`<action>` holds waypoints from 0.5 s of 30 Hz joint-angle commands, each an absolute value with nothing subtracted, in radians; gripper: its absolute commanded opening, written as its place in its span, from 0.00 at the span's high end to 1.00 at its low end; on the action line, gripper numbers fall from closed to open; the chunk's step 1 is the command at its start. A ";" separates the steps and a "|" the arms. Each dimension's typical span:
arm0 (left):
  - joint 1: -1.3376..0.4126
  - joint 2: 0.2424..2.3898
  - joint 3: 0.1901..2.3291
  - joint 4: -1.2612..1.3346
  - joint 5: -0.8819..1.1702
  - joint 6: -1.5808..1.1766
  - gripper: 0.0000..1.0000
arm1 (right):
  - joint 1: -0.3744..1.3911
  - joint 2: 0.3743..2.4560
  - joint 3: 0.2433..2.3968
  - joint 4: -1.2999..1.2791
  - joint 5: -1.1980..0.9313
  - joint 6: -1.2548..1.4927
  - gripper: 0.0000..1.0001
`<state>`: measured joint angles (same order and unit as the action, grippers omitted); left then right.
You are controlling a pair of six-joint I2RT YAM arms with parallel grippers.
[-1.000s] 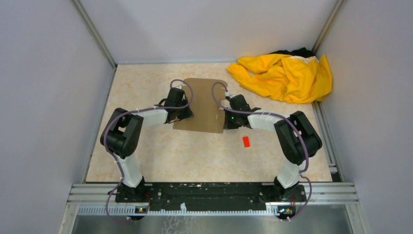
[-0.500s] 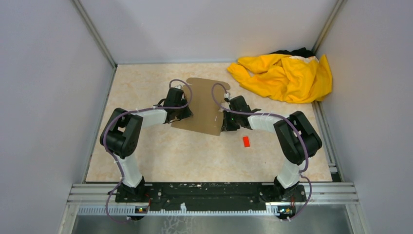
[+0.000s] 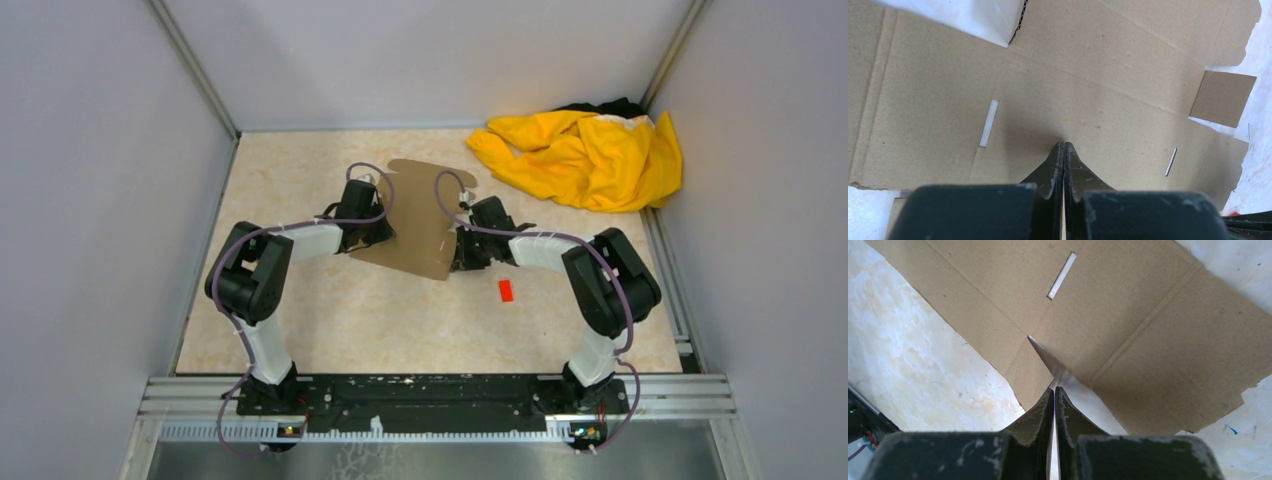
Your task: Fold the paper box
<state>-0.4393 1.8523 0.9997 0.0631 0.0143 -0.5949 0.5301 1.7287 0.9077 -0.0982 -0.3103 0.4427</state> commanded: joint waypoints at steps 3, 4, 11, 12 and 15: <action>-0.436 1.947 0.928 -0.143 -0.014 -0.570 1.00 | 0.547 1.719 0.963 -0.008 -0.362 0.468 0.95; -0.436 1.947 0.928 -0.143 -0.014 -0.571 1.00 | 0.548 1.721 0.966 -0.008 -0.364 0.470 0.95; -0.436 1.952 0.927 -0.138 -0.009 -0.568 1.00 | 0.549 1.733 0.997 -0.008 -0.376 0.471 0.95; -0.435 1.953 0.927 -0.138 -0.008 -0.567 1.00 | 0.550 1.737 1.001 -0.008 -0.378 0.472 0.95; -0.436 1.953 0.927 -0.138 -0.008 -0.566 1.00 | 0.553 1.750 1.014 -0.008 -0.380 0.472 0.95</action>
<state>-0.4358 1.8557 0.9993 0.0708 0.0154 -0.5949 0.5354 1.7332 0.9569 -0.0689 -0.3611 0.4656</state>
